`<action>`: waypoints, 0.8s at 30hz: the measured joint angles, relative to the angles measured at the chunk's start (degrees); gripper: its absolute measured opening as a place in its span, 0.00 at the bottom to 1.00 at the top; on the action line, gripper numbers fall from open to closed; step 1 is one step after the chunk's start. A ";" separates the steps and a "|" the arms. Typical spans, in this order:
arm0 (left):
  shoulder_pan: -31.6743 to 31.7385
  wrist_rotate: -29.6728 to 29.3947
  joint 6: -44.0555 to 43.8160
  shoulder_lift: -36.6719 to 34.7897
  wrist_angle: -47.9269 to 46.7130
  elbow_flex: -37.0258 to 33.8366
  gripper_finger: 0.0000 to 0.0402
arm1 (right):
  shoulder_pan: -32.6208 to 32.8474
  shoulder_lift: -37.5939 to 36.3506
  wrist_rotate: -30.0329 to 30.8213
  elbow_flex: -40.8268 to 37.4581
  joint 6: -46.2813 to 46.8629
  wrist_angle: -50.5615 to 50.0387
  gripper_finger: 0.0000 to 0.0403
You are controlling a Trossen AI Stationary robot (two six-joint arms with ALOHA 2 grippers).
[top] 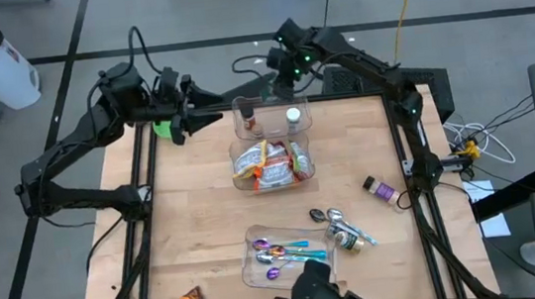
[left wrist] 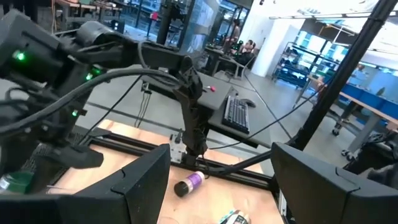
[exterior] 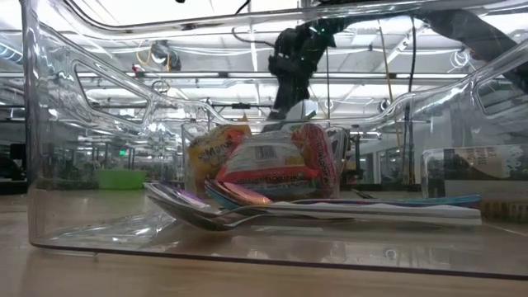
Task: Pick & Place Food Item
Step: Put the green seasoning bottle into the top transparent bin
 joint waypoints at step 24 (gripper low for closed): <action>0.00 0.00 1.20 0.00 -6.75 -0.02 0.70 | -0.71 5.40 10.18 -7.22 -3.39 -9.34 0.49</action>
